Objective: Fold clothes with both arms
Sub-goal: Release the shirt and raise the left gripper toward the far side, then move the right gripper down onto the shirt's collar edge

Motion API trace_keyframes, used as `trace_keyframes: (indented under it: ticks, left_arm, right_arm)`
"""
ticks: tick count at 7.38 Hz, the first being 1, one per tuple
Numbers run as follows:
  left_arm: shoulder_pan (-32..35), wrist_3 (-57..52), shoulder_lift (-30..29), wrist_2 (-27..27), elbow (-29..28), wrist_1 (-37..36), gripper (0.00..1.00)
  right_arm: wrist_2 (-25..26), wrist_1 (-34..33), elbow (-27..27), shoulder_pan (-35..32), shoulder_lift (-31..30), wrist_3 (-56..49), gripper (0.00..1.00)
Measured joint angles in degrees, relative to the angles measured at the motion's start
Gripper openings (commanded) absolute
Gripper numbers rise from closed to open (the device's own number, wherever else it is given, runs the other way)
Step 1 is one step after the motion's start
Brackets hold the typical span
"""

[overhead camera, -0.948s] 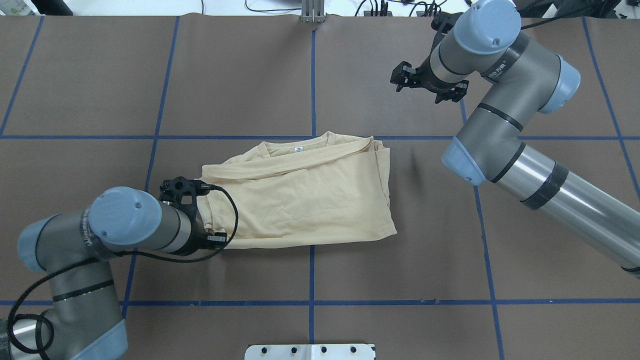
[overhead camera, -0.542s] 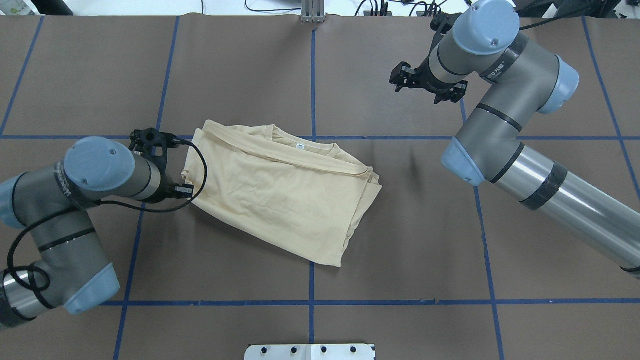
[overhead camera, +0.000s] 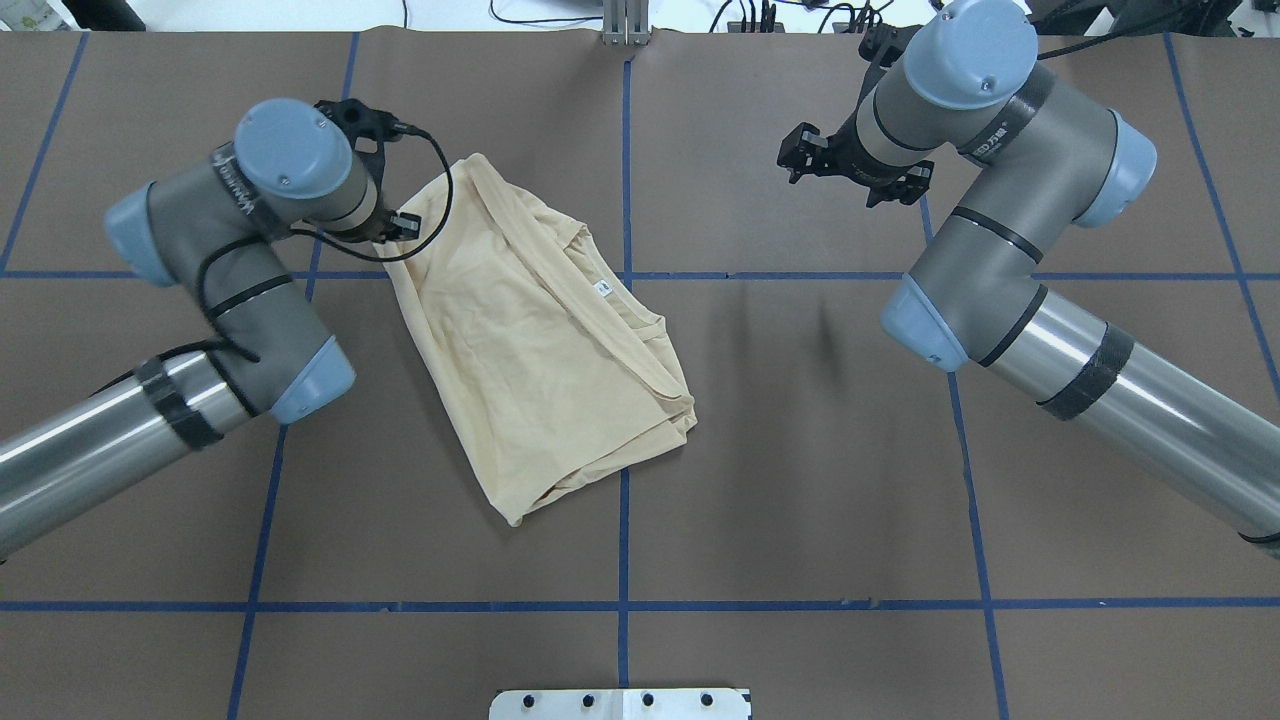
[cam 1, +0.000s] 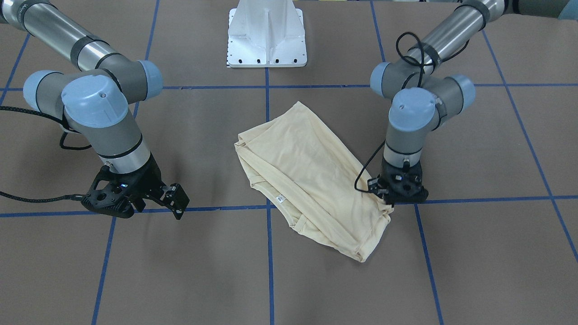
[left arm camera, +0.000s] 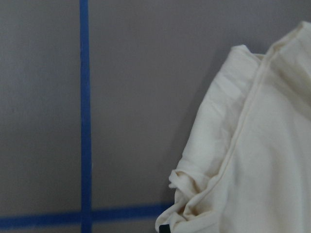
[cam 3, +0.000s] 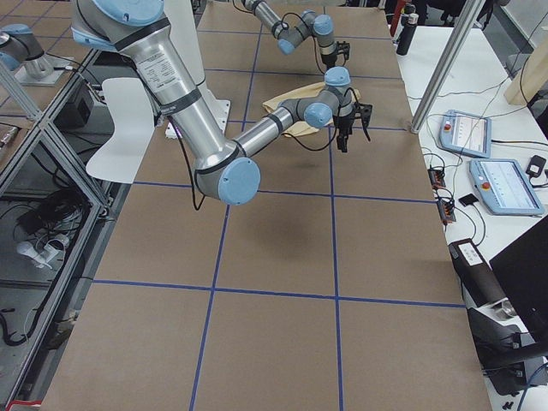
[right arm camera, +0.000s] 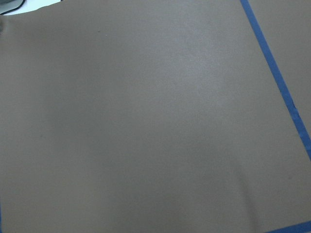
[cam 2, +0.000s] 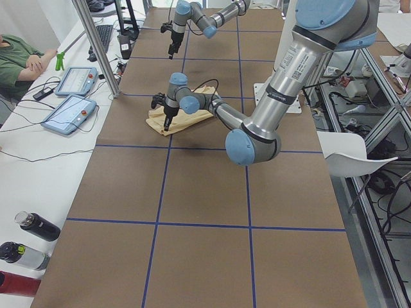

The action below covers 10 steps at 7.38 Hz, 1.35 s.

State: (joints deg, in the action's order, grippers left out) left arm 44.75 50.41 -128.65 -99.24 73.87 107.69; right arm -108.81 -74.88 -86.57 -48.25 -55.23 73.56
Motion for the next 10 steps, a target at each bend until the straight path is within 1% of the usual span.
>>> trace_keyframes:
  ticks: [1, 2, 3, 4, 5, 7, 8, 9, 10]
  left_arm:
    - [0.9, -0.5, -5.9, 0.3, -8.3, 3.4, 0.0]
    - [1.7, -1.6, -9.8, 0.4, -13.8, 6.1, 0.64]
    - [2.9, -4.2, -11.8, 0.4, -16.4, 7.5, 1.0]
    - [4.2, -8.1, -12.0, 0.3, -16.7, 8.3, 1.0]
    - [5.8, -12.6, -10.4, -0.9, -14.8, 9.0, 1.0]
    - [8.8, -18.3, -4.1, -8.7, -7.2, 9.5, 1.0]
    - [9.3, -18.9, -1.2, -10.9, -3.4, 9.6, 1.0]
    - [9.5, -18.9, 0.7, -11.8, -0.9, 9.6, 1.0]
    - [9.5, -18.8, 1.9, -12.1, 0.6, 9.7, 1.0]
  right_arm:
    - [0.0, 0.0, 0.0, 0.0, 0.1, 0.0, 1.0]
    - [0.0, 0.0, 0.0, 0.0, 0.1, 0.0, 1.0]
    - [0.0, 0.0, 0.0, 0.0, 0.2, 0.0, 1.0]
    - [0.0, 0.0, 0.0, 0.0, 0.2, 0.1, 1.0]
    - [0.1, 0.0, 0.0, 0.2, 0.4, 0.5, 1.0]
    - [0.7, -0.4, 0.1, 2.6, 2.2, 4.6, 0.97]
    - [2.6, -0.6, 0.3, 5.2, 3.7, 7.8, 0.89]
    - [5.8, -0.7, 0.5, 8.5, 4.8, 10.3, 0.76]
    - [8.4, -0.8, 0.8, 11.4, 5.6, 12.3, 0.6]
